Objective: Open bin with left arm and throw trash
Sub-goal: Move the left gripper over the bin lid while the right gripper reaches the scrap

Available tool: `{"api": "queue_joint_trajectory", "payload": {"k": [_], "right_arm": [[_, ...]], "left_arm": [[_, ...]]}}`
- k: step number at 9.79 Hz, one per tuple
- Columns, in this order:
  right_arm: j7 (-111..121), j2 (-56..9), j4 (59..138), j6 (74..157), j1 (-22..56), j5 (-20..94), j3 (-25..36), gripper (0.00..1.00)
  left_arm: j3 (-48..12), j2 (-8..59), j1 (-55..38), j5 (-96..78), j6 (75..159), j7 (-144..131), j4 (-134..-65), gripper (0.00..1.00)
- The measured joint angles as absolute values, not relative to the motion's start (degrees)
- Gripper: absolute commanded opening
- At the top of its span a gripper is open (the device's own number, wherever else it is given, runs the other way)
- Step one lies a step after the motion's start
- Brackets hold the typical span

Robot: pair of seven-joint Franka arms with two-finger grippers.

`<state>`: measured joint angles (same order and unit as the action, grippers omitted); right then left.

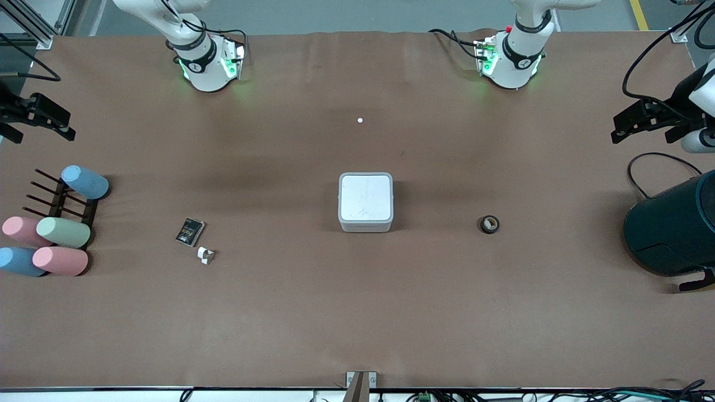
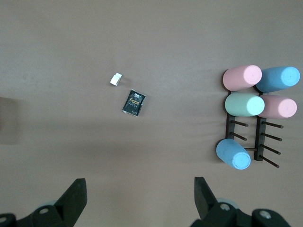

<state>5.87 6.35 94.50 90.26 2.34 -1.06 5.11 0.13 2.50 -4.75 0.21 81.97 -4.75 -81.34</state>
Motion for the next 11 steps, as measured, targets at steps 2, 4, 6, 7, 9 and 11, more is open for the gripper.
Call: {"api": "queue_joint_trajectory", "payload": {"k": [2, 4, 6, 7, 9, 11], "right_arm": [[5.87, 6.52, 94.68, 90.36, 2.43, -1.02, 5.11, 1.00], [5.81, 6.52, 94.78, 90.51, 2.50, -0.98, 5.10, 1.00], [5.78, 6.56, 94.92, 90.34, 3.46, -0.93, 5.00, 1.00], [5.77, 6.59, 95.06, 90.31, 4.96, -0.92, 4.96, 1.00], [5.65, 6.56, 95.46, 90.27, 8.29, -0.93, 4.83, 0.99], [5.73, 6.27, 96.75, 90.54, 9.91, -0.48, 4.76, 0.97]], "left_arm": [[0.14, 2.52, -4.77, 0.21, 81.97, -4.90, -81.30, 1.00], [-0.11, 3.24, -5.32, 0.19, 81.89, -4.90, -81.46, 0.83], [-2.30, 7.33, -7.28, 0.06, 82.87, -6.00, -81.79, 0.14], [-3.90, 10.46, -8.93, -0.04, 84.69, -7.78, -81.90, 0.00], [-6.59, 17.50, -14.94, -0.31, 91.50, -15.88, -82.03, 0.00], [-7.34, 24.20, -22.85, -0.34, 98.42, -25.63, -82.02, 0.00]]}}
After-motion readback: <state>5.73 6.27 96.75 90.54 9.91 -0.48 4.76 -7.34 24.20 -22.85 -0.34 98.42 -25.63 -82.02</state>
